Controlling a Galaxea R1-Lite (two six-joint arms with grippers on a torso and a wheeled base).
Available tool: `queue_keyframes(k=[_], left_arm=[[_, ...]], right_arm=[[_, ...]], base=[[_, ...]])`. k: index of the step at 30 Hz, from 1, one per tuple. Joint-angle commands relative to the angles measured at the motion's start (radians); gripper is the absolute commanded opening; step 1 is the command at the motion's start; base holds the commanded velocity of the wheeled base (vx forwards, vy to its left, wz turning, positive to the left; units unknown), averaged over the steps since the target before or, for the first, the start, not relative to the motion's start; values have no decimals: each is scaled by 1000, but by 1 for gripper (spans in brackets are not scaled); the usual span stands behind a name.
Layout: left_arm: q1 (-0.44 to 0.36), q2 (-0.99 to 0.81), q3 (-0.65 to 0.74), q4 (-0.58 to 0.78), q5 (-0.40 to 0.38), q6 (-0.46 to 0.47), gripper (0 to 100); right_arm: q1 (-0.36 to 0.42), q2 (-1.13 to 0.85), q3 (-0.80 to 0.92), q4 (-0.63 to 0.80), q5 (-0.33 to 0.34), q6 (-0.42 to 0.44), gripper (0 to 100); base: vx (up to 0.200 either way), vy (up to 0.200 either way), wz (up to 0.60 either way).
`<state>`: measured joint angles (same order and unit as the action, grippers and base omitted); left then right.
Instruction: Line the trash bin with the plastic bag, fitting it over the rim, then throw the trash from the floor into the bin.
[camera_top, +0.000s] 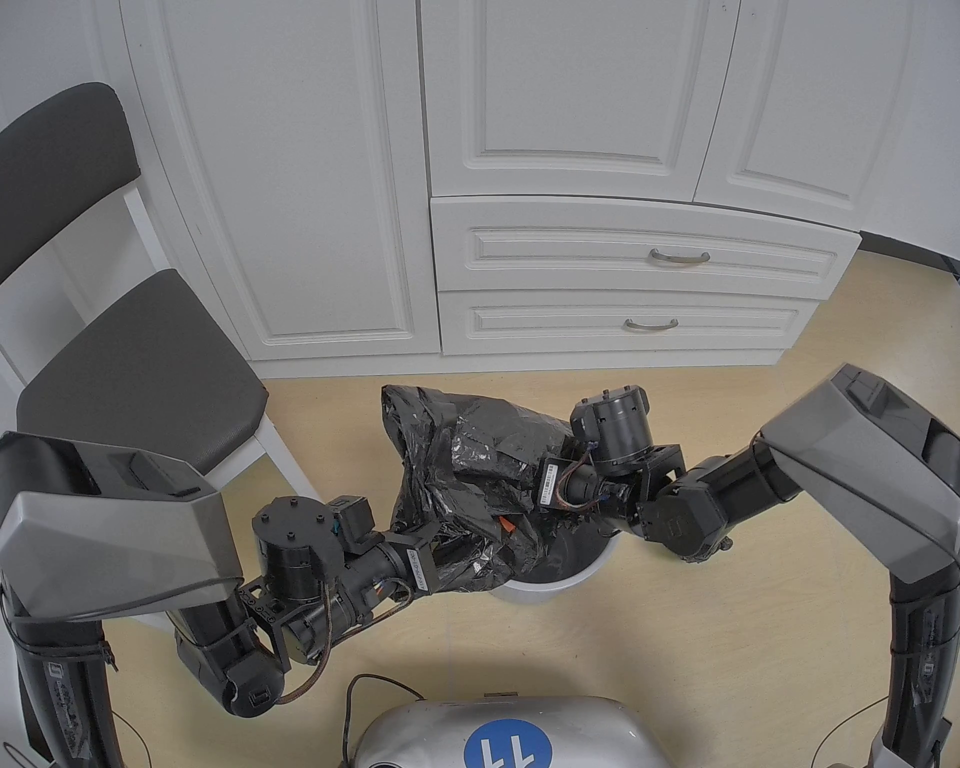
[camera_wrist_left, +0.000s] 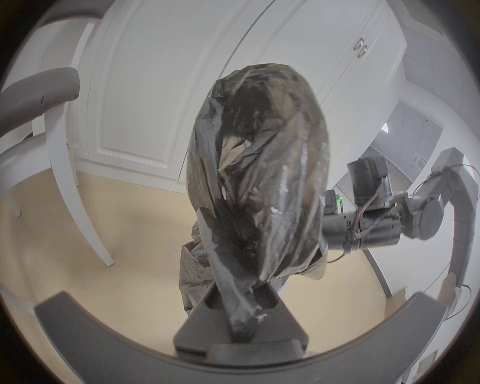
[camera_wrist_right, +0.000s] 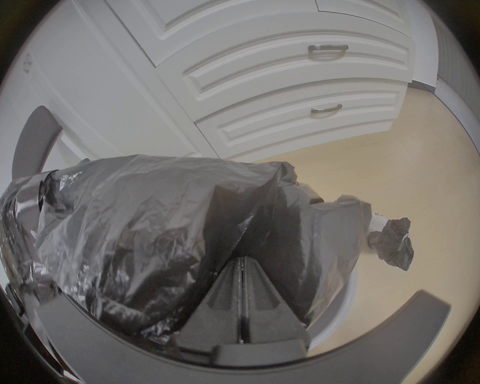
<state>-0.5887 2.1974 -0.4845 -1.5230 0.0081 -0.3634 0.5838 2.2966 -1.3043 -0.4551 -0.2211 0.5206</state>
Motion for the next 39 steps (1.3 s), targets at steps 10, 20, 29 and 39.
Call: queue_keyframes(k=[10, 20, 29, 39], left_arm=[[0, 36, 35, 3, 1, 1, 0], [0, 22, 29, 0, 1, 1, 0], [0, -1, 4, 1, 1, 1, 0], [-6, -19, -36, 7, -3, 57, 0]], right_arm=[[-12, -269, 5, 72, -27, 41, 0], [-38, -25, -98, 76, -27, 41, 0], [-10, 110, -127, 85, -15, 39, 0], [-4, 216, -285, 176, 75, 220, 0]], base=[[0, 0, 0], [0, 0, 0], [0, 0, 0], [0, 0, 0]])
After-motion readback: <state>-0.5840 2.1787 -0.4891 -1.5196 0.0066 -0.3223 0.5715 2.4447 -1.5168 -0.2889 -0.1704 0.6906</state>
